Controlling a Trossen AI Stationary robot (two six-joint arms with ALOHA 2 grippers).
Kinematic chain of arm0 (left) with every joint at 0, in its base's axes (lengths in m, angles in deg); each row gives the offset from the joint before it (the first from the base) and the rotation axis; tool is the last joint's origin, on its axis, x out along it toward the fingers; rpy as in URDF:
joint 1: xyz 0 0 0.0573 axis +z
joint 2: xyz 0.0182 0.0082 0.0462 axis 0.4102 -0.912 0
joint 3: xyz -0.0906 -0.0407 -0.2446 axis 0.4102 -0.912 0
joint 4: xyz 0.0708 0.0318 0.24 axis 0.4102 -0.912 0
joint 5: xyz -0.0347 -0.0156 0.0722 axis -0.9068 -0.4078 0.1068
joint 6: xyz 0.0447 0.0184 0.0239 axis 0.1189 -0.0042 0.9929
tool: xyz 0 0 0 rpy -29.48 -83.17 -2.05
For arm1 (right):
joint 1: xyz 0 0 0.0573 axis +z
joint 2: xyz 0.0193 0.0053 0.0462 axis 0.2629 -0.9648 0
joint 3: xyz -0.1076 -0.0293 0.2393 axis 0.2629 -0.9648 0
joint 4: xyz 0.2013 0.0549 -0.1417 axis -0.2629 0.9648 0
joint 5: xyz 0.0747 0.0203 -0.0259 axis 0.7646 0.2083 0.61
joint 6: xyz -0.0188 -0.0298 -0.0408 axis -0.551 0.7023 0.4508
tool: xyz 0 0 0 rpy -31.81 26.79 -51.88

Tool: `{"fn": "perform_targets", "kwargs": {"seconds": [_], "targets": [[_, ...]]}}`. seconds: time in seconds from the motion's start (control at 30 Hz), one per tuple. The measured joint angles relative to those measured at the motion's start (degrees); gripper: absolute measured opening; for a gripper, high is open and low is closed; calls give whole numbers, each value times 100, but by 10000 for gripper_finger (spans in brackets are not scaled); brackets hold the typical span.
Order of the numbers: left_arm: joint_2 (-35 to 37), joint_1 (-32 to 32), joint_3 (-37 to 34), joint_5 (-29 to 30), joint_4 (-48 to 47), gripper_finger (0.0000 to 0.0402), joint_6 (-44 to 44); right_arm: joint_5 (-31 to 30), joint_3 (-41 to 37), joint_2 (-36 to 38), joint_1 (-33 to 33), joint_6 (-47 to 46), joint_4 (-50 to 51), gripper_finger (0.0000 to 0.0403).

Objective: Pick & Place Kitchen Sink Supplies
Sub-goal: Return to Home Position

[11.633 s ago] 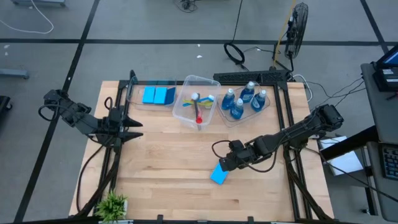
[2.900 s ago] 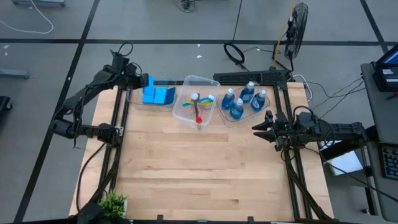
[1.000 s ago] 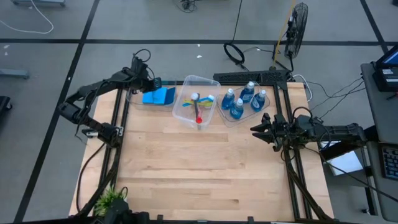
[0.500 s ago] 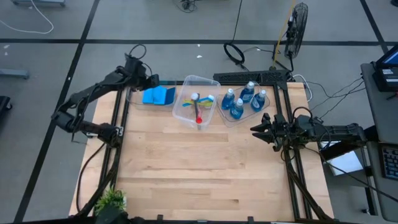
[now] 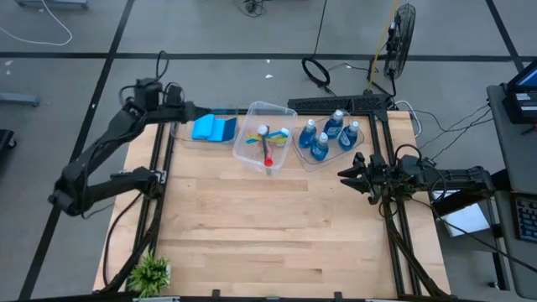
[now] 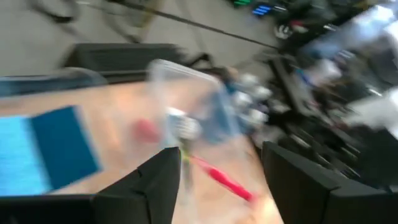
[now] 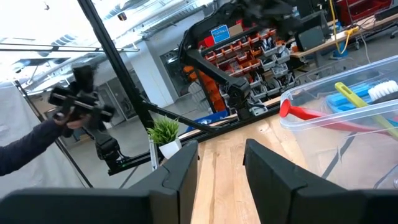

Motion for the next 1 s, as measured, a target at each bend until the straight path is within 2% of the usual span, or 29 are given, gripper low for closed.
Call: {"fn": "perform_targets", "kwargs": {"seconds": [0.17,0.23,0.37,0.57,0.8,1.0], "targets": [[698,-406,2,-675,100,205,22,1,0,-1,0,-74,-1,120],[957,-610,2,-776,205,199,12,0,0,-1,0,-116,-1,120],[1425,-1127,2,-782,569,190,225,42,0,0,0,-112,-3,121],[1979,-1988,2,-821,1090,190,964,584,0,-1,0,46,-5,121],[2439,-2885,4,-817,995,207,2072,619,0,-1,0,88,-58,121],[2819,-3308,4,-545,326,216,2311,619,0,-1,0,120,-160,122]]}}
